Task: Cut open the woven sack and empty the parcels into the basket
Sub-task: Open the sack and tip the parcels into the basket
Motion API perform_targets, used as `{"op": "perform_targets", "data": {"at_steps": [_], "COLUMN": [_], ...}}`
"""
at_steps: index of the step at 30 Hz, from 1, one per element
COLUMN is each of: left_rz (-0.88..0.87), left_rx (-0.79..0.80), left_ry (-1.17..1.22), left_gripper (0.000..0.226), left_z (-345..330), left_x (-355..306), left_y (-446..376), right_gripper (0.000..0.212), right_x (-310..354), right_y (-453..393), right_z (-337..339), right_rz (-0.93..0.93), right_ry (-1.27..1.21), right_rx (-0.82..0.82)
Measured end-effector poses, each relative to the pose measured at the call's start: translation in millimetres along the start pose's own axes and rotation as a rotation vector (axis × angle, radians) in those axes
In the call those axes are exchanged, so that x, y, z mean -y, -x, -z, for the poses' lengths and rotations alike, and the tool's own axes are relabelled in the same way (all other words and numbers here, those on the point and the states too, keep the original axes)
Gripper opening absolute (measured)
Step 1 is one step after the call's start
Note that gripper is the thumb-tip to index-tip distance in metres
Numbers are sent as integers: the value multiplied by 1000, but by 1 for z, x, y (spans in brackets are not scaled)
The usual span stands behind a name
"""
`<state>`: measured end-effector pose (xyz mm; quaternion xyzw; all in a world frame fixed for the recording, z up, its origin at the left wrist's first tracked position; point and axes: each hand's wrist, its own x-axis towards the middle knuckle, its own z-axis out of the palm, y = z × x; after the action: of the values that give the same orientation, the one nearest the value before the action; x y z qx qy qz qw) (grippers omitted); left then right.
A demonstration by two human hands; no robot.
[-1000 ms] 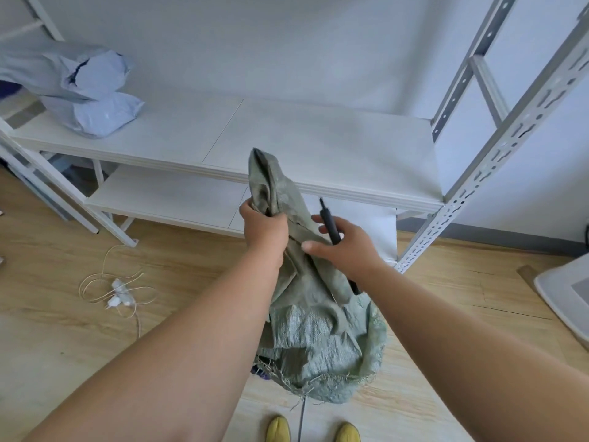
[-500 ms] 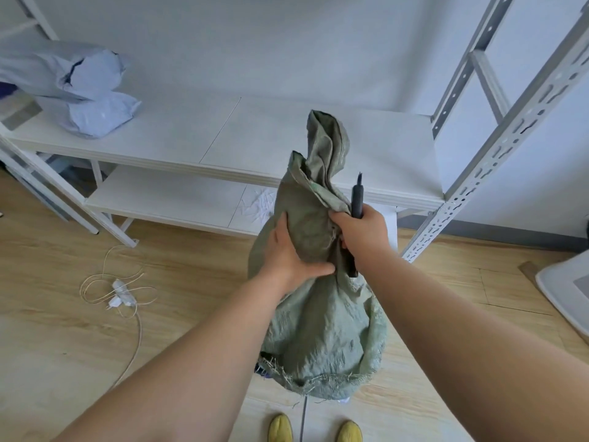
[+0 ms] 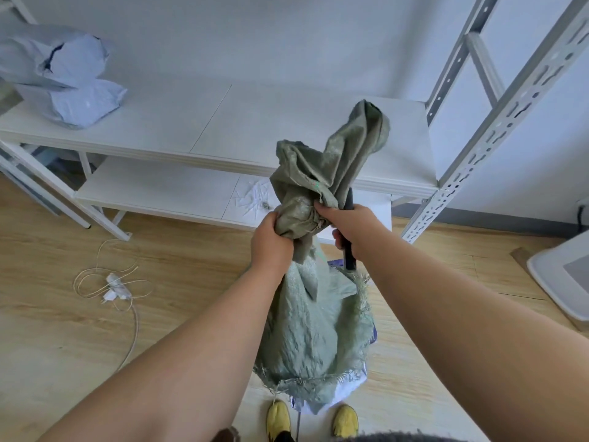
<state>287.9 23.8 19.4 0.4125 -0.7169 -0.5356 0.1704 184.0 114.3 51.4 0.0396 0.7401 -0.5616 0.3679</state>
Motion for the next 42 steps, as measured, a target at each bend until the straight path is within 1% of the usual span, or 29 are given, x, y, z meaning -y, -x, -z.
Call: {"op": "perform_targets", "data": {"at_steps": [2,4,6,9,10,12,14,17,19,20,21,23,24,25,26,27,28,31,32,34,37,40,42], "left_rz": [-25,-64,-101,-136,-151,-163,-177,-268,-288,-272,-247,-179,-155,-157,-171,-194,-217,-256,-264,-271,-287,-311,-333], "left_rx": [23,69,111,175,206,275,291,186,96,68,65,92,79,20,-53,-104,-108,31,13,-53,24,-23,45], "left_ry": [64,111,103,26,-2,0,21,-14,-163,-209,-215,-172,-163,-153,-123,-96,-90,-235,-247,-202,-281,-189,-208], "left_gripper": [36,31,30,31,35,52,65,88,104,104,96,54,35,25,21,21,23,25,24,25,27,26,29], "left_z": [-3,-7,-9,-9,-8,-8,-10,-12,-11,-10,-7,-1,1,2,3,5,6,7,7,7,2,1,-2], "left_x": [-10,-20,-27,-29,-28,-28,-28,-19,-12,-9,-7,-10,-15,-21,-26,-31,-34,-30,-27,-31,-36,-45,-54], "left_y": [2,5,8,8,7,8,8,4,3,3,1,-2,-2,-4,-6,-7,-9,-10,-10,-8,-4,0,1], "right_gripper": [45,44,39,31,29,27,30,33,37,38,38,35,34,34,36,38,38,29,26,24,27,26,29], "right_x": [-1,-1,-3,-6,-7,-6,0,14,27,34,39,48,50,50,50,49,47,36,33,29,31,40,47], "right_y": [0,0,-3,-9,-11,-17,-20,-20,-12,-7,-3,5,7,8,7,5,3,-7,-8,-10,-10,-6,-2], "right_z": [-1,-3,-3,1,2,4,5,8,9,10,10,10,10,12,14,16,18,25,27,28,30,32,34], "right_rz": [-142,-204,-200,-197,-199,-198,-186,-150,-121,-107,-89,-56,-53,-58,-69,-80,-95,-173,-186,-177,-178,-116,-69], "right_ry": [-67,-188,-264,-353,-377,-406,-438,-493,-555,-578,-595,-601,-606,-625,-661,-698,-725,-788,-818,-859,-876,-906,-933], "right_rx": [84,156,134,54,23,-26,-33,12,68,94,114,140,137,128,126,134,135,61,62,92,107,198,216]}}
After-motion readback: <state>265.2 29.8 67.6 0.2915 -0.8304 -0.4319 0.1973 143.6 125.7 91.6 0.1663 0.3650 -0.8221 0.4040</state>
